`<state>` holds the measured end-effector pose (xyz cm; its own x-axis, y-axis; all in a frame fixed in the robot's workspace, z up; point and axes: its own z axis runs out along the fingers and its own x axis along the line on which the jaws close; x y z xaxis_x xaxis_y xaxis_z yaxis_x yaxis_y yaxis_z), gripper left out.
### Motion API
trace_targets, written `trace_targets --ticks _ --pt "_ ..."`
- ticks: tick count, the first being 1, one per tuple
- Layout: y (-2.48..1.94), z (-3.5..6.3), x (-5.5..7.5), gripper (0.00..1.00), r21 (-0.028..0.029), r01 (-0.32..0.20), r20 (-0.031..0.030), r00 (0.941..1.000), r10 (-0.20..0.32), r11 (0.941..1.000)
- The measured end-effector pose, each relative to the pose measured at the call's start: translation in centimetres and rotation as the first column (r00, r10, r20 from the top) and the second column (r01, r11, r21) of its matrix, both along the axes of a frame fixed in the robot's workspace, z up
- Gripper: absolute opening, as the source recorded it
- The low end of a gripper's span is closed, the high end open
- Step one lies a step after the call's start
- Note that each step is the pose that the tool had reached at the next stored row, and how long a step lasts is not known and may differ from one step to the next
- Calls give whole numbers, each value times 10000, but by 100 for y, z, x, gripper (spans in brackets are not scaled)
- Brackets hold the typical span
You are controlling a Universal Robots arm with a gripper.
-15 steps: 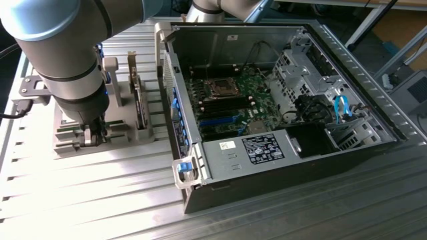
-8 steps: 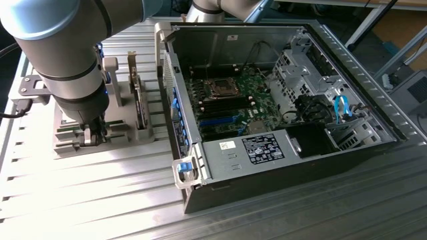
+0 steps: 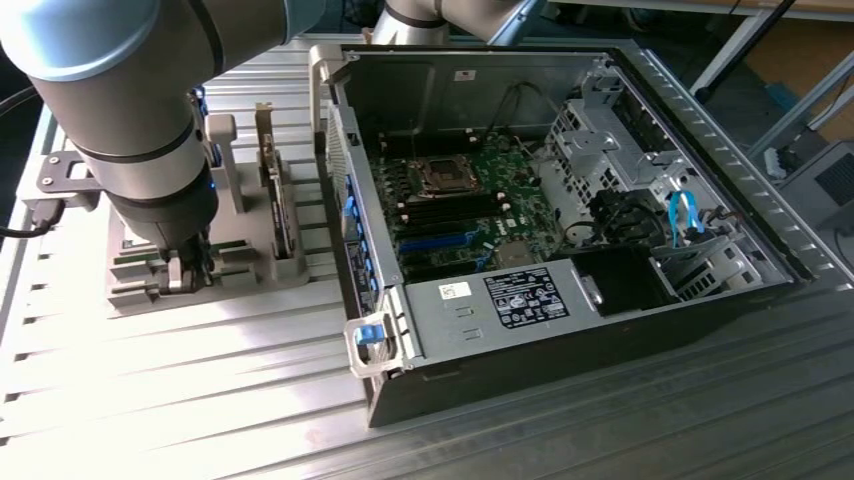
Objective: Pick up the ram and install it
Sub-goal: 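Pick up the ram and move it above insertion slot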
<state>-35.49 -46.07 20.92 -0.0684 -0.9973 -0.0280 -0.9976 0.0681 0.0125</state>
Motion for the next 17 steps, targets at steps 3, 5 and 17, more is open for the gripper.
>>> trace_targets --ticks 3,5,17 --pt "-1 0 0 24 0 0 0 10000 0 10000" --pt "-1 0 0 24 0 0 0 10000 0 10000" --pt "-1 0 2 24 0 -61 0 10000 61 10000"
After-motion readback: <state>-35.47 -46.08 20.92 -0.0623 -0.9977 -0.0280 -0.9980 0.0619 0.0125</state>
